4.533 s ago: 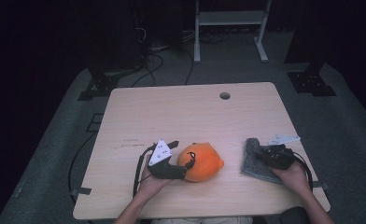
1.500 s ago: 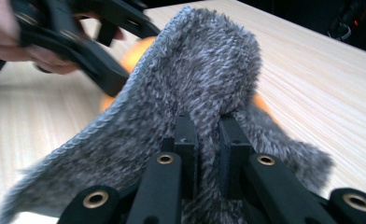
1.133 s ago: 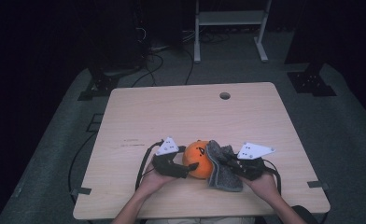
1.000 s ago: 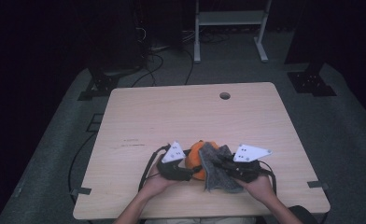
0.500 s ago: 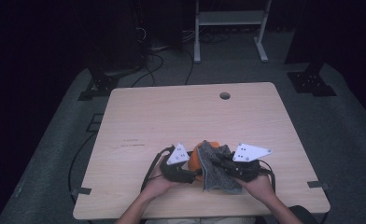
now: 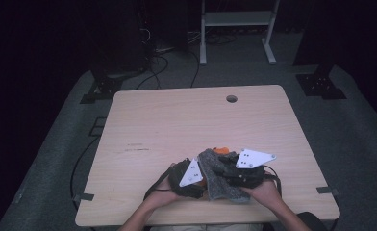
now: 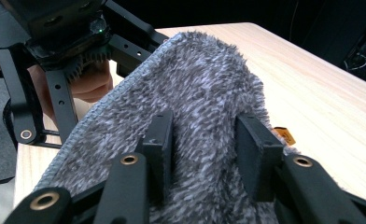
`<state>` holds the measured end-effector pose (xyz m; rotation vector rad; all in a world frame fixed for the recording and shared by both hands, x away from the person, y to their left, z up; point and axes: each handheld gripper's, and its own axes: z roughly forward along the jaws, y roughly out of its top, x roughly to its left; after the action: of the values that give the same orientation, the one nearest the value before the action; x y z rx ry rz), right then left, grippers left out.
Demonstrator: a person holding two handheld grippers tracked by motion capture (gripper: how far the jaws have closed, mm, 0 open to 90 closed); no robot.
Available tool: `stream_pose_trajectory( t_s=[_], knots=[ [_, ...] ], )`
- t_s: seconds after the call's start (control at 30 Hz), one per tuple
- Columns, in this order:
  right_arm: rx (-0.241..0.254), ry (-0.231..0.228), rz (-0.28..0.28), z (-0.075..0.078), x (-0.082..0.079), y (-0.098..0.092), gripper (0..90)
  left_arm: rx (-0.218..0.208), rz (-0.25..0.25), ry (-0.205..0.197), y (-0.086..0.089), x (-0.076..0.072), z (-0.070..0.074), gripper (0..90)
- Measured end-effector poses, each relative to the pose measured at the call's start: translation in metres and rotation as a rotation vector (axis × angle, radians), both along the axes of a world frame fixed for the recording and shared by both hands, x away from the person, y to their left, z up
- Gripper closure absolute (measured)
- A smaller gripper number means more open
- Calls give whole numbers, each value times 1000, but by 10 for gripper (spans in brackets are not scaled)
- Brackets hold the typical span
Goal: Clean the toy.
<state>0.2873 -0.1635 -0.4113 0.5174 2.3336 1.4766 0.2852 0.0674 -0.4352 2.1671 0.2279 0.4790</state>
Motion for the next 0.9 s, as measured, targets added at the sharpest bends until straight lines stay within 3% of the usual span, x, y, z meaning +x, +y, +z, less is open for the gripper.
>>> stream_pose_trajectory(
  t_s=[0.13,0.33,0.4,0.5,0.53,0.57,0.63,0.73,0.83,0.9],
  knots=[
    [-14,15,-11,-4,2,-2,757,-30,8,47,4,5,-2,305],
    [-20,58,-93,-3,9,-28,789,-38,-1,46,6,6,-3,312],
    [-14,59,-76,-3,5,-24,789,-30,-8,57,4,7,-1,276],
    [-9,28,-9,-1,-2,-8,789,-88,35,162,10,15,4,149],
    [-9,23,-3,-1,-2,-5,789,-99,37,173,13,16,4,149],
    [-9,21,-5,-1,-2,-5,789,-96,31,154,16,16,3,186],
    [-7,34,-27,-2,3,-10,790,-68,34,134,16,15,1,277],
    [-20,56,-91,-6,8,-25,792,-72,34,147,18,17,1,289],
    [-42,78,-153,-11,11,-38,792,-107,43,180,22,19,3,203],
    [-30,85,-156,-12,10,-38,791,-168,57,194,24,21,8,145]
  ],
)
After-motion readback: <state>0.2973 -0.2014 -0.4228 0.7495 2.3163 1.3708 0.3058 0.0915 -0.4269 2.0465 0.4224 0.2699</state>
